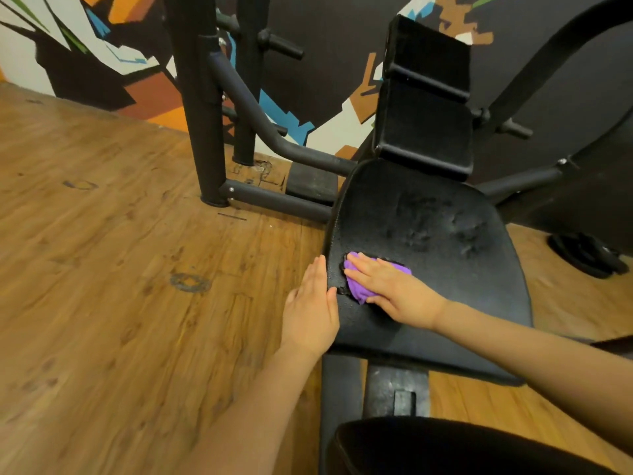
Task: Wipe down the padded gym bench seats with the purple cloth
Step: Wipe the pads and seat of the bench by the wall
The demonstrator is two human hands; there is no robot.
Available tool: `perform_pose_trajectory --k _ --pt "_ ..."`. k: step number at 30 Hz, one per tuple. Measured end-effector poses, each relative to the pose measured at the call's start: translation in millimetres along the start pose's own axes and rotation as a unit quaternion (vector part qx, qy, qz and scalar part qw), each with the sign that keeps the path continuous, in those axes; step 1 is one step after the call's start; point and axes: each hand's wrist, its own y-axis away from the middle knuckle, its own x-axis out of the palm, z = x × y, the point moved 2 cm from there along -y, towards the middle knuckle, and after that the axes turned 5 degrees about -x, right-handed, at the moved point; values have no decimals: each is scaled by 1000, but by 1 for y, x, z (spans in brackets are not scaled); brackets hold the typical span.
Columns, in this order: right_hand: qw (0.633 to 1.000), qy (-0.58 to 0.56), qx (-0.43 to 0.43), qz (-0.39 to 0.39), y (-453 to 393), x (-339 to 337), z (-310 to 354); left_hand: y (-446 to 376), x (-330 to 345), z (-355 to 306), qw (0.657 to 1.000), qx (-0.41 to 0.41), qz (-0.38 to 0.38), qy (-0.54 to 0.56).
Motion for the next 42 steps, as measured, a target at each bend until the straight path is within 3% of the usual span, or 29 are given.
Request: perform_pose_trajectory --k 6,10,19,31,36,42 --pt "999 -25 -5 -30 0 1 2 -1 0 0 1000 1 -7 7" --pt "999 7 -41 -10 -5 -14 -3 0 2 0 1000 -3 -11 1" --pt "984 -89 84 -129 -85 -54 -27 -1 1 1 999 -4 0 -32" --pt "982 -88 49 -158 -83 -46 -28 0 -1 2 999 -17 14 38" --pt "989 -84 -12 -122 -51 -19 2 3 -6 22 997 37 56 40" --pt "987 55 -53 -140 -13 12 37 0 -14 37 997 58 55 19"
